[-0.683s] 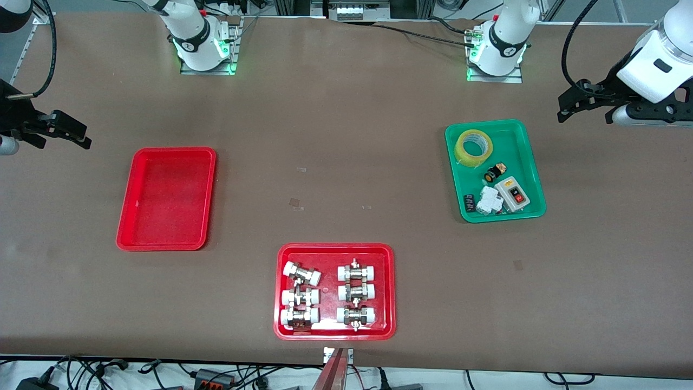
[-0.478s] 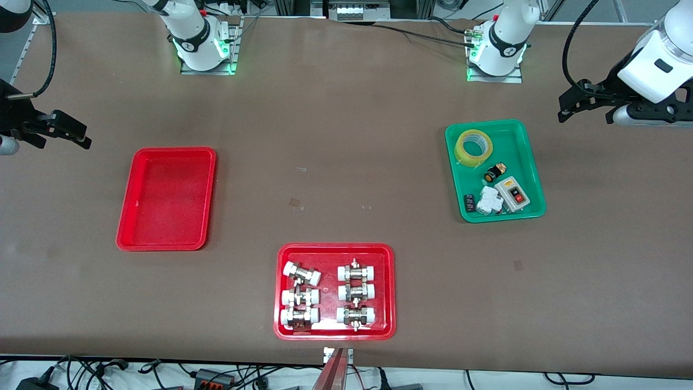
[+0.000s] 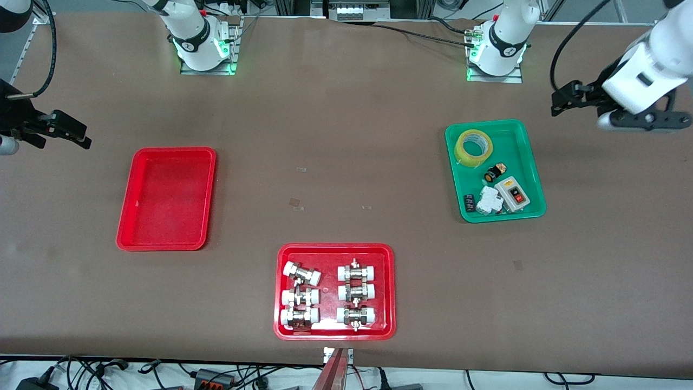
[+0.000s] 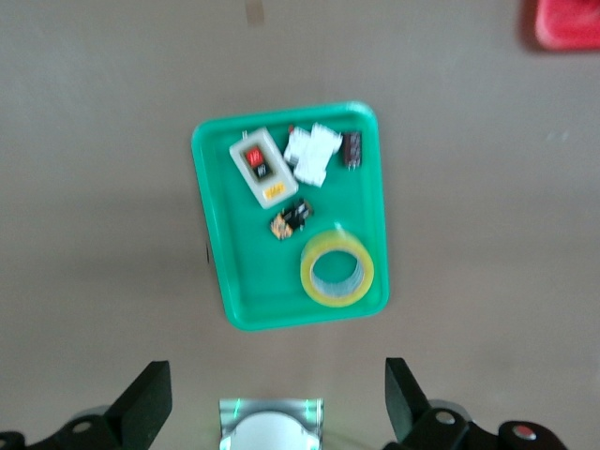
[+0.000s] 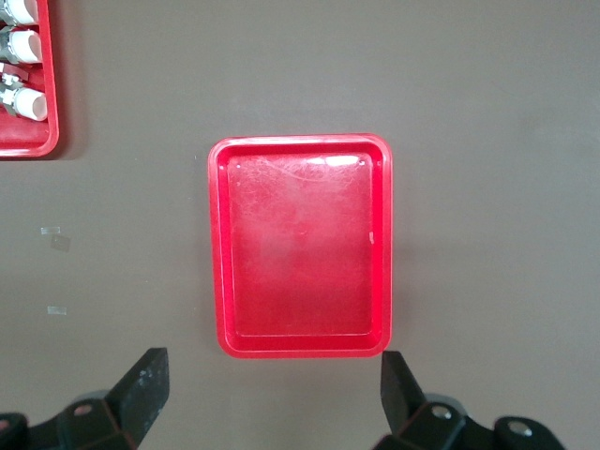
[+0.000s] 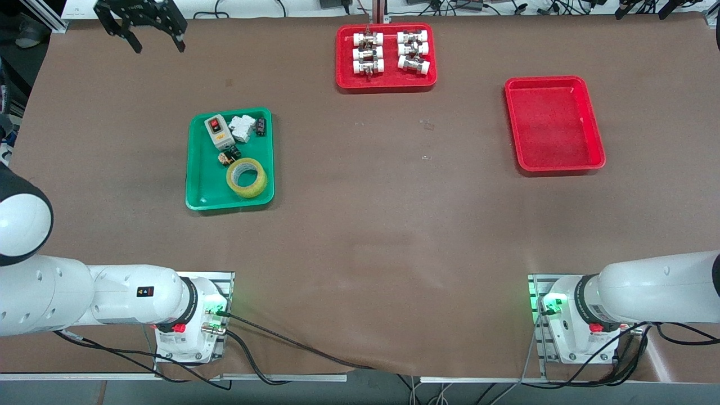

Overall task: Left arm passes tape to right arm into tray
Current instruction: 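Move the left gripper toward the tape roll in the green tray, then lower the left gripper and grasp the tape roll's rim, then lift the tape with the left gripper while the right gripper approaches, then grasp the tape rim with the right gripper beside the left gripper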

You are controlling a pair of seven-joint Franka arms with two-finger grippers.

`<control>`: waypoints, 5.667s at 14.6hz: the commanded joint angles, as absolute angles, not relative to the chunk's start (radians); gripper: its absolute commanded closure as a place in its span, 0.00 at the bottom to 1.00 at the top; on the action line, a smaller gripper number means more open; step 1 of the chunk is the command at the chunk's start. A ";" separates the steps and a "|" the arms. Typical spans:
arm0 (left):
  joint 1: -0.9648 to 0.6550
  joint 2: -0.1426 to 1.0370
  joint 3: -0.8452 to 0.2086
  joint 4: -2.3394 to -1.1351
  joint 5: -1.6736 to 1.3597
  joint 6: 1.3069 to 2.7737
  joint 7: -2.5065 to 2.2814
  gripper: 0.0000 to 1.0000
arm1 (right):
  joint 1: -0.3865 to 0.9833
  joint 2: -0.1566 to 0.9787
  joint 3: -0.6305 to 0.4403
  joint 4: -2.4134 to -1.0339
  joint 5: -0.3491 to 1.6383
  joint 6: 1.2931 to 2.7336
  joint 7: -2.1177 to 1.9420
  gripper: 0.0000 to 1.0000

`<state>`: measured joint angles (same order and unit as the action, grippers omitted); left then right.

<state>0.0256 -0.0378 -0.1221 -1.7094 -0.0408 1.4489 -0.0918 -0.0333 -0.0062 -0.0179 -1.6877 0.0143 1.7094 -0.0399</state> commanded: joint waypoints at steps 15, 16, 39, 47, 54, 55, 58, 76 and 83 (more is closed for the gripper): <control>0.020 0.129 -0.155 -2.503 -0.152 2.242 -0.084 0.00 | -0.043 -0.011 -0.011 -1.690 0.015 1.695 -0.035 0.00; 0.020 0.149 -0.158 -2.513 -0.152 2.281 -0.084 0.00 | -0.043 -0.011 -0.011 -1.690 0.015 1.695 -0.035 0.00; 0.028 0.071 -0.161 -2.266 -0.155 1.987 -0.029 0.99 | -0.044 -0.005 -0.012 -1.690 0.015 1.692 -0.040 0.00; 0.008 0.081 -0.388 -1.818 -0.409 1.598 -0.197 1.00 | -0.025 0.058 -0.009 -1.690 0.031 1.654 -0.051 0.00; -0.078 0.264 -0.537 -1.528 -0.716 1.750 -0.635 1.00 | 0.031 0.153 0.011 -1.668 0.082 1.609 -0.077 0.00; -0.096 0.291 -0.537 -1.508 -0.744 1.791 -0.684 1.00 | 0.032 0.155 0.011 -1.667 0.138 1.608 -0.078 0.00; -0.126 0.366 -0.537 -1.456 -0.767 1.835 -0.761 1.00 | 0.070 0.176 0.012 -1.667 0.286 1.605 -0.080 0.00; -0.112 0.388 -0.535 -1.413 -0.759 1.822 -0.765 1.00 | 0.409 0.175 0.012 -1.523 0.825 1.819 0.254 0.00; -0.112 0.388 -0.535 -1.413 -0.758 1.822 -0.764 1.00 | 0.433 0.196 0.012 -1.528 0.830 1.816 0.267 0.00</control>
<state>-0.1169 0.3869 -0.5305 -1.4392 -0.7466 1.8417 -0.7609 0.4174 0.1875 0.0216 -1.5372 0.8076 1.8208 0.2540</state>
